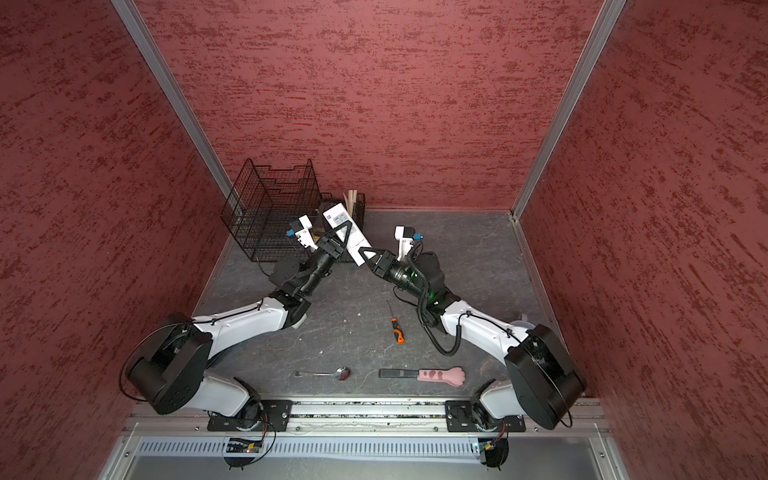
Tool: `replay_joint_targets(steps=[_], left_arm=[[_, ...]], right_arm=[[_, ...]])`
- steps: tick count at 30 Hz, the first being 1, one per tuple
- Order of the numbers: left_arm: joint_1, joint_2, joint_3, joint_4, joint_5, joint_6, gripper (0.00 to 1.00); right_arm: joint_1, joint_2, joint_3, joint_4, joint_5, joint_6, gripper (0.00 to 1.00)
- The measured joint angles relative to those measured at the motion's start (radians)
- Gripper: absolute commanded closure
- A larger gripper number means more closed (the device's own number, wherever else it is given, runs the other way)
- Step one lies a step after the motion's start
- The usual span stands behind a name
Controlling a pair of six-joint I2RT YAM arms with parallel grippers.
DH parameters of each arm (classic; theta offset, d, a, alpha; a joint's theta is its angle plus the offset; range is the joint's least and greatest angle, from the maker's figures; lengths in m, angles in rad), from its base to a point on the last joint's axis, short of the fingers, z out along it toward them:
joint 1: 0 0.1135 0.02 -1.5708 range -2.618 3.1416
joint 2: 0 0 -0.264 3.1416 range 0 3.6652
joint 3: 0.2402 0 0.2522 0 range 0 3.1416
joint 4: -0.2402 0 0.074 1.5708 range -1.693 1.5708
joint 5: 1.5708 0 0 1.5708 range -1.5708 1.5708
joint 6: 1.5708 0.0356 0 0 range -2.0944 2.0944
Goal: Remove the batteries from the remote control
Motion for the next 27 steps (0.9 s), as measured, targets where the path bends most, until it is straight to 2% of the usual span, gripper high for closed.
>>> replay_joint_targets(steps=[7,13,27], left_arm=[[0.008,0.000,0.000,0.000,-0.011,0.013,1.00],[0.008,0.000,0.000,0.000,-0.011,0.013,1.00],[0.013,0.000,-0.002,0.003,-0.017,0.021,1.00]], right_arm=[[0.007,-0.008,-0.018,0.001,-0.001,0.003,0.73],[0.007,-0.008,-0.018,0.005,-0.003,0.004,0.74],[0.009,-0.031,-0.020,-0.004,-0.012,0.006,0.85]])
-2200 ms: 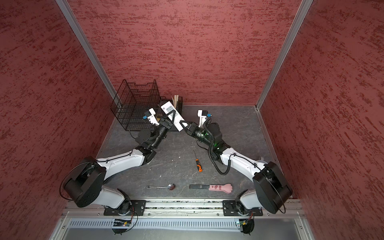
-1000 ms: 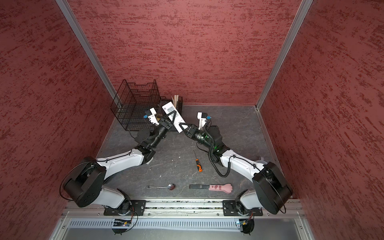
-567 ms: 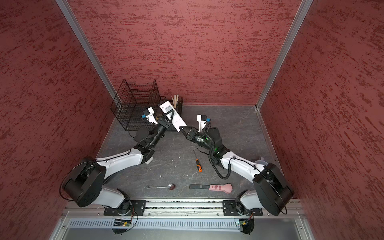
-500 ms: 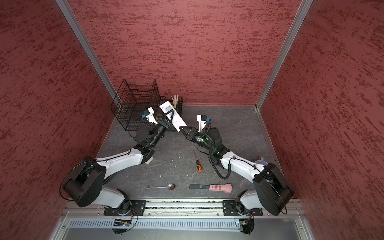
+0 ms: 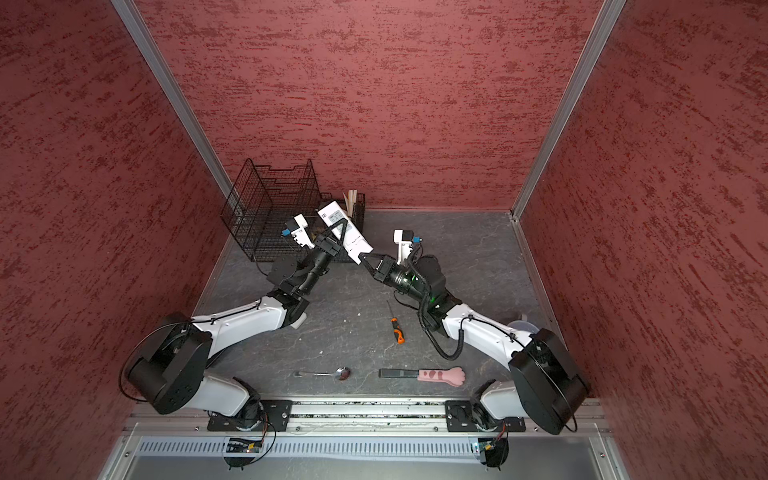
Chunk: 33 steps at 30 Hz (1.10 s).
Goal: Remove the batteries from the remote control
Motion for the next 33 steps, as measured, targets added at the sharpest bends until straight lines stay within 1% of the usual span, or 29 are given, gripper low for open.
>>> replay_joint_targets(steps=[18,33], left_arm=[[0.000,0.000,-0.009,0.002,0.001,0.002,1.00],[0.010,0.000,-0.030,0.006,0.004,0.000,1.00]], right_arm=[[0.004,-0.005,0.000,0.008,-0.011,0.000,1.00],[0.004,-0.012,0.012,-0.002,-0.049,-0.037,1.00]])
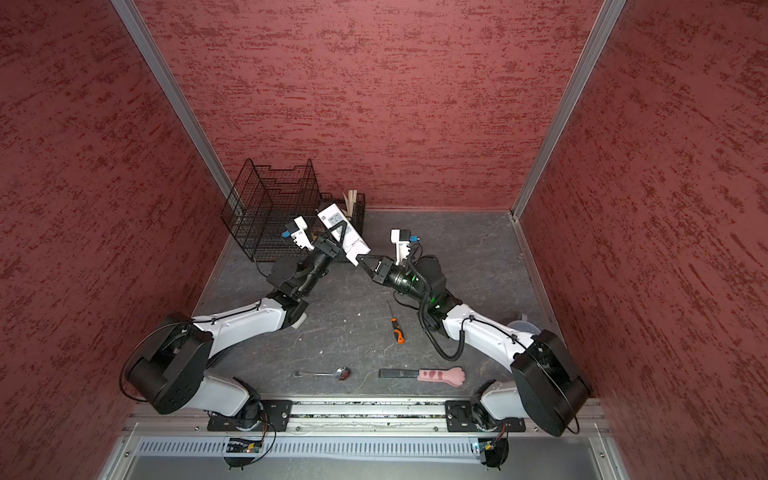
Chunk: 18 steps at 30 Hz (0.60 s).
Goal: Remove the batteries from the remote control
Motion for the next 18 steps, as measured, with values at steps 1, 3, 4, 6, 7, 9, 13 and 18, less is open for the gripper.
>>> replay_joint_targets(steps=[1,3,4,6,7,9,13,18], left_arm=[[0.000,0.000,-0.003,0.000,0.000,0.000,1.00],[0.001,-0.002,-0.013,0.000,0.000,0.000,1.00],[0.002,-0.002,-0.018,-0.001,0.000,0.000,1.00],[0.005,-0.006,-0.024,-0.002,0.000,0.000,1.00],[0.007,-0.010,-0.029,-0.003,0.000,0.000,1.00],[0.011,-0.025,-0.039,-0.011,0.000,0.000,1.00],[0.012,-0.062,-0.059,-0.029,0.000,0.002,1.00],[0.012,-0.116,-0.091,-0.068,0.003,0.002,1.00]], right_arm=[[0.000,-0.005,0.001,-0.003,-0.002,-0.005,1.00],[0.000,-0.021,0.007,-0.021,-0.003,-0.019,1.00],[0.000,-0.033,0.017,-0.041,-0.004,-0.029,1.00],[-0.003,-0.062,0.039,-0.092,-0.003,-0.060,1.00],[-0.007,-0.081,0.052,-0.126,-0.002,-0.080,1.00],[-0.023,-0.134,0.085,-0.219,0.008,-0.132,1.00],[-0.079,-0.237,0.160,-0.428,0.077,-0.256,1.00],[-0.149,-0.269,0.206,-0.666,0.217,-0.402,1.00]])
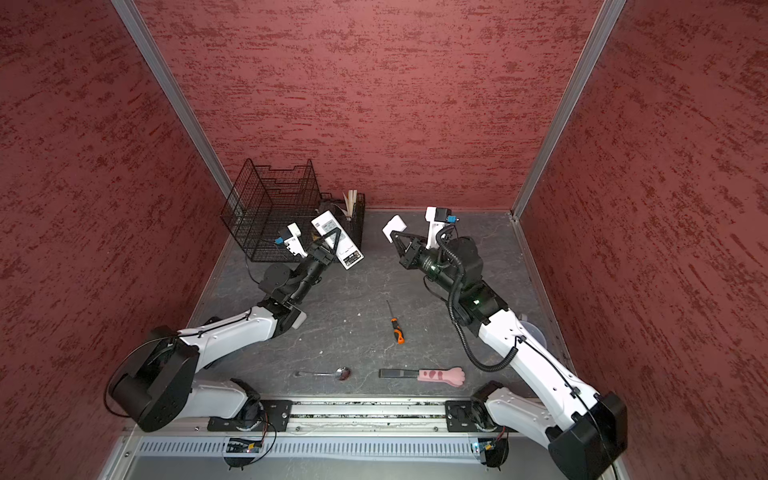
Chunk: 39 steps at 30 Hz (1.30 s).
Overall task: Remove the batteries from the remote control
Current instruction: 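Pull the right gripper away holding the cover while the left gripper holds the remote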
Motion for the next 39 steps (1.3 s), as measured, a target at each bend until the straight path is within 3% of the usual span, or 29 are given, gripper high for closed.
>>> replay_joint_targets(steps=[4,11,20,31,39], left_arm=[[0.000,-0.041,-0.032,-0.041,0.002,0.000,1.00],[0.000,-0.109,-0.076,-0.122,0.004,0.001,1.00],[-0.005,-0.129,-0.078,-0.189,0.026,0.012,1.00],[-0.013,-0.129,-0.078,-0.227,0.029,0.021,1.00],[-0.016,-0.129,-0.078,-0.228,0.030,0.024,1.00]], right_arm=[[-0.030,0.080,0.000,-0.175,0.131,-0.091,1.00],[-0.043,0.344,0.014,-0.426,0.424,-0.204,1.00],[-0.077,0.598,0.115,-0.569,0.620,-0.270,1.00],[-0.146,0.726,0.156,-0.620,0.693,-0.307,0.98],[-0.170,0.737,0.156,-0.611,0.675,-0.320,0.69]])
